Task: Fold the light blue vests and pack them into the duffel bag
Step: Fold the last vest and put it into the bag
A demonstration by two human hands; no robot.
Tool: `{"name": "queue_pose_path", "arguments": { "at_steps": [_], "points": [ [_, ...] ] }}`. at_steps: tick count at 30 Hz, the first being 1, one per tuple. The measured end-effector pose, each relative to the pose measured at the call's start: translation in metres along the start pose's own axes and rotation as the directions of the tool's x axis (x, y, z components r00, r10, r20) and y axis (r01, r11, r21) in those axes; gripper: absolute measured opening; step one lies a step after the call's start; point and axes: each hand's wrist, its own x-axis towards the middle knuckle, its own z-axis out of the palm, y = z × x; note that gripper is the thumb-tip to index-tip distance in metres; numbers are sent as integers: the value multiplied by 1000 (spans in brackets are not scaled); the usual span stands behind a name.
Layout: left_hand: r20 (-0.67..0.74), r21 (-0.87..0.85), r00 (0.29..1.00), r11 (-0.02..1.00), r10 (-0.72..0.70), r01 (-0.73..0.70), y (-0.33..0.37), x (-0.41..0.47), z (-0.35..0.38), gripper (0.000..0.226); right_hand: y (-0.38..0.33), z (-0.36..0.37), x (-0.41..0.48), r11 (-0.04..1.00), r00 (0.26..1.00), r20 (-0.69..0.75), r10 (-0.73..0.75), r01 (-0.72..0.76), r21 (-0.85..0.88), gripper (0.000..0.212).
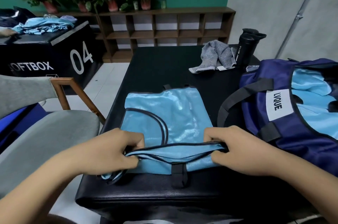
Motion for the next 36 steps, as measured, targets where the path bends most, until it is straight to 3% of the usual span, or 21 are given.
{"name": "queue_pose_path", "arguments": {
  "at_steps": [3, 8, 16, 27, 32, 34, 36],
  "points": [
    [-57, -55, 998, 998, -15, 12, -5, 7, -10, 12, -1, -7, 7, 992, 996, -89, 4, 7, 128, 18],
    [-218, -32, 974, 998, -61, 55, -22, 40, -20, 13, 7, -12, 36, 985, 957, -263, 118, -80, 150, 21],
    [-417, 3, 905, 996, -83, 92, -58, 106, -37, 13, 33, -28, 117, 978, 894, -417, 165, -204, -49, 18],
    [-506, 49, 846, 974, -168, 223, -97, 147, -34, 15, 58, -8, 187, 892, 806, -575, 139, -355, -281, 26],
    [-667, 156, 736, 942, -121, 296, -104, 149, -38, 31, 63, -1, 181, 714, 751, -660, -37, -442, -543, 48],
    [-738, 225, 671, 914, -67, 338, -98, 147, -42, 31, 53, 5, 175, 715, 739, -655, -158, -372, -591, 54],
    [-760, 266, 649, 913, 2, 308, -86, 143, -42, 24, 40, 16, 170, 729, 741, -607, -286, -243, -640, 49]
  ]
}}
